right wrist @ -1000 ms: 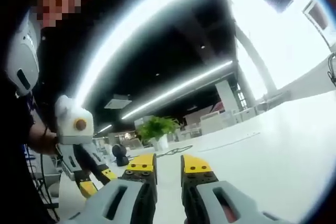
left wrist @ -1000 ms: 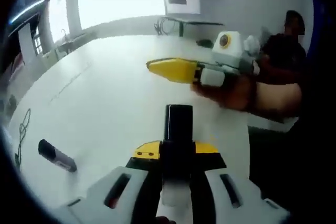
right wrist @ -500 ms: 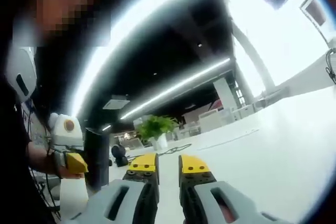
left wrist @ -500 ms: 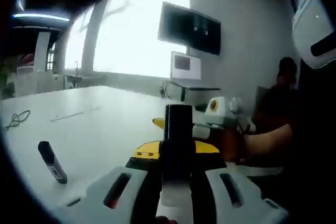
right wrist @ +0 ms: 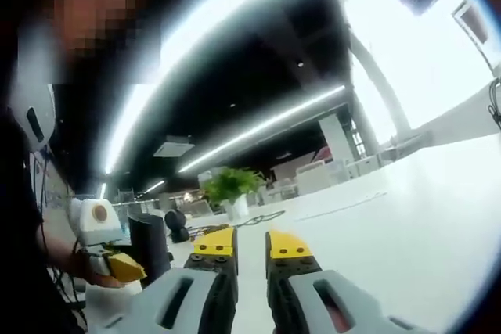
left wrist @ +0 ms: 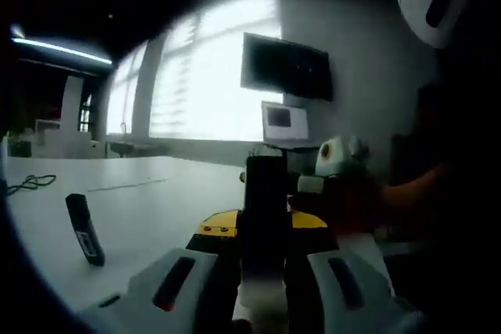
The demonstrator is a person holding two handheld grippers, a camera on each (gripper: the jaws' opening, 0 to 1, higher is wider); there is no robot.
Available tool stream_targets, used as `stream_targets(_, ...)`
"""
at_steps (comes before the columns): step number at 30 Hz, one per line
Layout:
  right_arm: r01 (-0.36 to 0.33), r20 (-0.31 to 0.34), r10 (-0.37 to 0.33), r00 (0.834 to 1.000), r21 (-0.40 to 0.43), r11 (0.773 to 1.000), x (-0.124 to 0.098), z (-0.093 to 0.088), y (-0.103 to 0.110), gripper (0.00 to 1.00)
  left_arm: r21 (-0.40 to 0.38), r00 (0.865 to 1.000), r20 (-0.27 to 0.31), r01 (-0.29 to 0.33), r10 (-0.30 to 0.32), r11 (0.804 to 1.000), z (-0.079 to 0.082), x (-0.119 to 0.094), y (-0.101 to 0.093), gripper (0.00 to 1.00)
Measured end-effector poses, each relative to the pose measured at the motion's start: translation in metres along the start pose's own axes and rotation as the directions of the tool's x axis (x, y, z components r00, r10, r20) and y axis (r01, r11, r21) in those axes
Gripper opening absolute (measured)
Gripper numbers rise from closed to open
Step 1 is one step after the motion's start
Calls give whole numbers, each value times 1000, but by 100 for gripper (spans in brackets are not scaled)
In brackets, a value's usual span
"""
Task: Pick up cosmetic bottle twist off cap place on table pick up cap screw tight cap place on table
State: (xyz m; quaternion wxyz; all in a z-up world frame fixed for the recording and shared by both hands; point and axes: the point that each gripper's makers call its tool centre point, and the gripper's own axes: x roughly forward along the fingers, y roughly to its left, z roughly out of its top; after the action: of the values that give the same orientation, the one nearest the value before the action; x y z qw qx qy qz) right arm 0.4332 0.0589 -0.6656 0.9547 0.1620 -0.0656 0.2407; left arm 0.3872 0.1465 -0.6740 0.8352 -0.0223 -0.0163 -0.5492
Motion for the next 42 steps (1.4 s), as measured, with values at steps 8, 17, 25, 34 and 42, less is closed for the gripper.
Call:
stream_targets(8,-49,19,48,999,39,998,-1,4,10,8,23,1000,2,-4,4,1000,-6,-3,2,8)
stream_targets(17,-91,-38,90,995,-22,996,0,-5,32,9,23,999,34,-18,18,1000,-3,-12,6,8)
stream_targets(25,-134,-106,125,986,-80,988,3,-10,66,10,29,999,35,-26,25,999,-2,-19,9,9)
stream_targets(34,-173,-114,162,980,-96,980,10,-10,79,10,30,998,43,-38,37,999,-1,-23,8,9)
stream_targets(42,-201,-123,188,974,-102,974,11,-12,87,10,29,998,45,-45,43,999,-1,-27,8,9)
